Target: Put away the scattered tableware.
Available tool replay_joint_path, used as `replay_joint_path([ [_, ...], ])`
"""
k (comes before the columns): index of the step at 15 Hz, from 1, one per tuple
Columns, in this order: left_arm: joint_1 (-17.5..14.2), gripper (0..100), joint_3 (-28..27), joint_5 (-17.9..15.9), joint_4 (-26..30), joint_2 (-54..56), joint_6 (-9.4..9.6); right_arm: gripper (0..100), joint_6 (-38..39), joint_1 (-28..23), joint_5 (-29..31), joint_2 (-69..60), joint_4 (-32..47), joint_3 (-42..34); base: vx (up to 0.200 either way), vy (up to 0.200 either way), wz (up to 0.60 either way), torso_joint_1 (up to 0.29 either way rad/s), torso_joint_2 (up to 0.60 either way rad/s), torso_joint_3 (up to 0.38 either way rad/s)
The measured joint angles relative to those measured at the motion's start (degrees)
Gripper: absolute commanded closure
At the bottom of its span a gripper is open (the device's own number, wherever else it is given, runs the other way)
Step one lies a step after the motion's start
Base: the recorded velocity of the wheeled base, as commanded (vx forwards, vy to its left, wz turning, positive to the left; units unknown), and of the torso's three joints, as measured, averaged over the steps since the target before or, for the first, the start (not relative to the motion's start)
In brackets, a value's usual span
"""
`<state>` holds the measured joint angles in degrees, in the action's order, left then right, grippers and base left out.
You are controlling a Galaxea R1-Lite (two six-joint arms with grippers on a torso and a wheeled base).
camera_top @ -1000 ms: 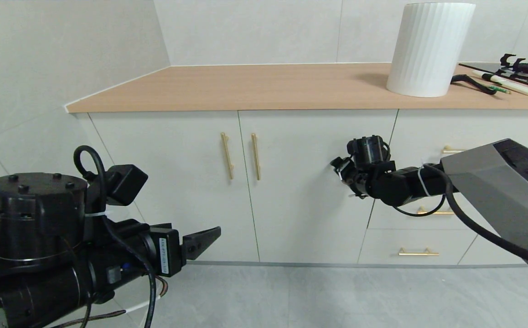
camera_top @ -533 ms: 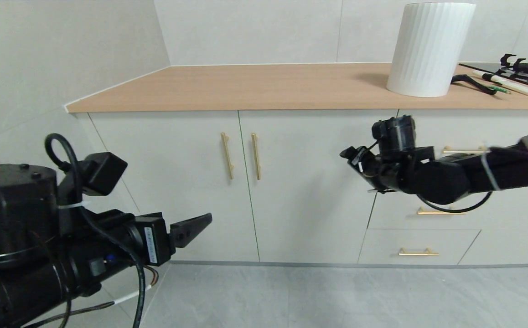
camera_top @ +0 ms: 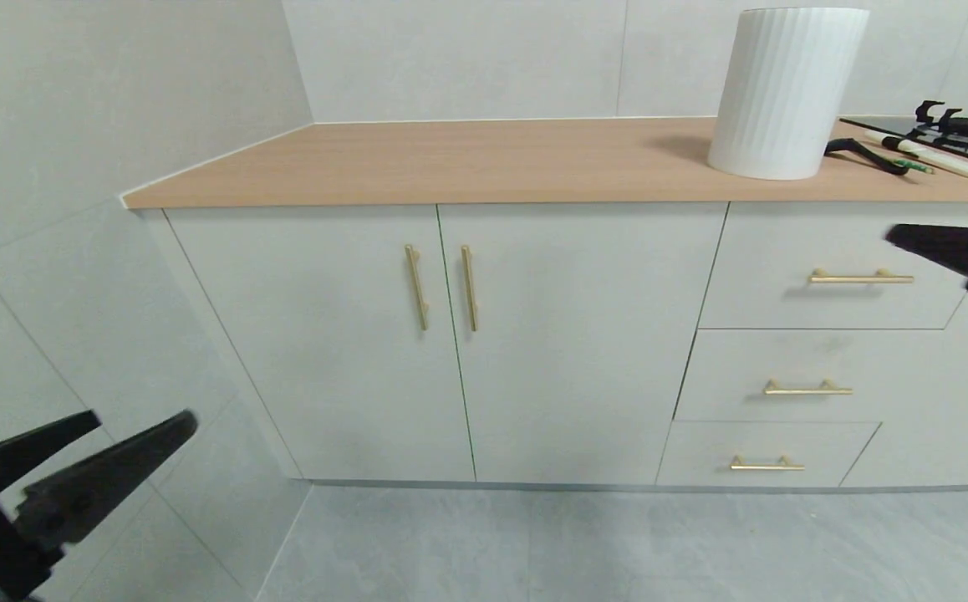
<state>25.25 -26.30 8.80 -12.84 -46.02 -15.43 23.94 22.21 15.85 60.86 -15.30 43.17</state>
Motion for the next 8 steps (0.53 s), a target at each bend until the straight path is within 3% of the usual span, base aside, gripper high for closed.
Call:
replay_joint_path([
  [4, -4.69, 0, 2.55, -3.63, 15.46, 21.47, 4.96, 0, -15.46, -9.46, 0.44, -28.70, 6.22, -12.03, 0.000, 0.000, 0.00, 0.000, 0.00, 0.000],
  [7, -11.47, 0, 3.64, -8.31, 19.40, 33.56, 6.27, 0, -21.37, -16.51, 0.43, -45.23, 18.47, -15.58, 0.000, 0.000, 0.00, 0.000, 0.00, 0.000],
  [8, -13.64, 0, 3.95, -7.72, 19.70, 35.89, 6.46, 0, -22.17, -18.41, 0.40, -49.73, 22.71, -16.25, 0.000, 0.000, 0.00, 0.000, 0.00, 0.000],
])
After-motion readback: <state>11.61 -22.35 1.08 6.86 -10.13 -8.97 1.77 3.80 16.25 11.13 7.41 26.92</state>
